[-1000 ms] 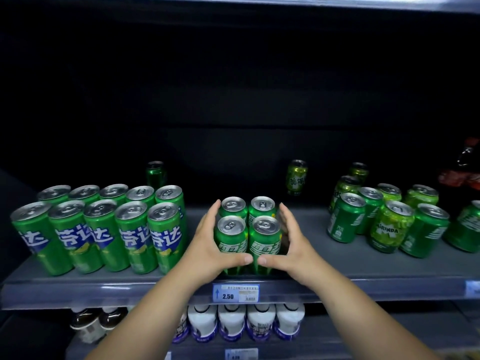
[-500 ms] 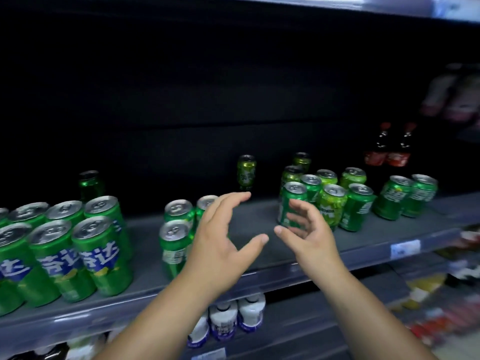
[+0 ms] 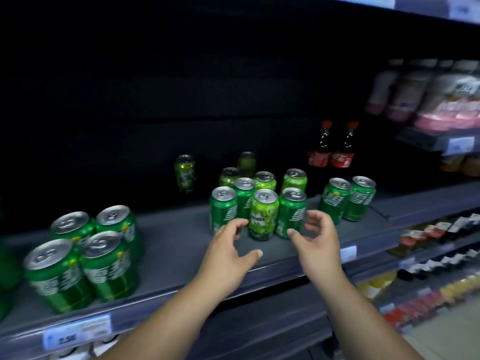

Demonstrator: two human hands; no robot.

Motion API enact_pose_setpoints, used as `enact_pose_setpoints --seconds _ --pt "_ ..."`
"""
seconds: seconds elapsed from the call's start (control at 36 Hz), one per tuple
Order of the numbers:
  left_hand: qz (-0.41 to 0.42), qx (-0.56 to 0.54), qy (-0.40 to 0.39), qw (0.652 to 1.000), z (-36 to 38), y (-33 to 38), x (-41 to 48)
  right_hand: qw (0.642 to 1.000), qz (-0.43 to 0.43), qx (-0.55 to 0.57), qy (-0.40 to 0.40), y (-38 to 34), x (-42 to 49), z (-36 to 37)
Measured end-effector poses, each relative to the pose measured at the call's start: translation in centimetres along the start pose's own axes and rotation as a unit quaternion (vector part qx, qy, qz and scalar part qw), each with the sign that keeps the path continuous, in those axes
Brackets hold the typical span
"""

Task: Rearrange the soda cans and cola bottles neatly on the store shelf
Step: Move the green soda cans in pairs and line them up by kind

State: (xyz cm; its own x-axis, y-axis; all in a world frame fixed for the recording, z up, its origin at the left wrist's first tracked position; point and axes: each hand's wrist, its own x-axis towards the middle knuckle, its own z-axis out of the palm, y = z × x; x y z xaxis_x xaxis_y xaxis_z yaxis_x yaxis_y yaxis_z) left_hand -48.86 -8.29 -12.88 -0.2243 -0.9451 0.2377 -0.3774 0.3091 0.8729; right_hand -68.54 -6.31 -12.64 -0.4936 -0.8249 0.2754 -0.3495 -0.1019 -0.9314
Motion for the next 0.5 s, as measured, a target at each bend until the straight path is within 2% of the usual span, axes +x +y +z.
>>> enact_pose_setpoints --seconds 0.14,0.31,0.5 --pt "-0.036 -0.027 0.026 0.999 4.1 0.1 2.3 0.997 0.02 -0.053 -0.055 1.6 3.6 -1.9" --pt "-0.043 -0.025 0.088 0.995 6.5 0.5 3.7 0.984 0.016 -0.01 -0.178 2.6 6.4 -2.4" --pt "-0.074 -0.054 -0.001 0.996 9.0 1.7 4.5 0.98 0.009 0.005 -0.197 3.8 7.9 -3.1"
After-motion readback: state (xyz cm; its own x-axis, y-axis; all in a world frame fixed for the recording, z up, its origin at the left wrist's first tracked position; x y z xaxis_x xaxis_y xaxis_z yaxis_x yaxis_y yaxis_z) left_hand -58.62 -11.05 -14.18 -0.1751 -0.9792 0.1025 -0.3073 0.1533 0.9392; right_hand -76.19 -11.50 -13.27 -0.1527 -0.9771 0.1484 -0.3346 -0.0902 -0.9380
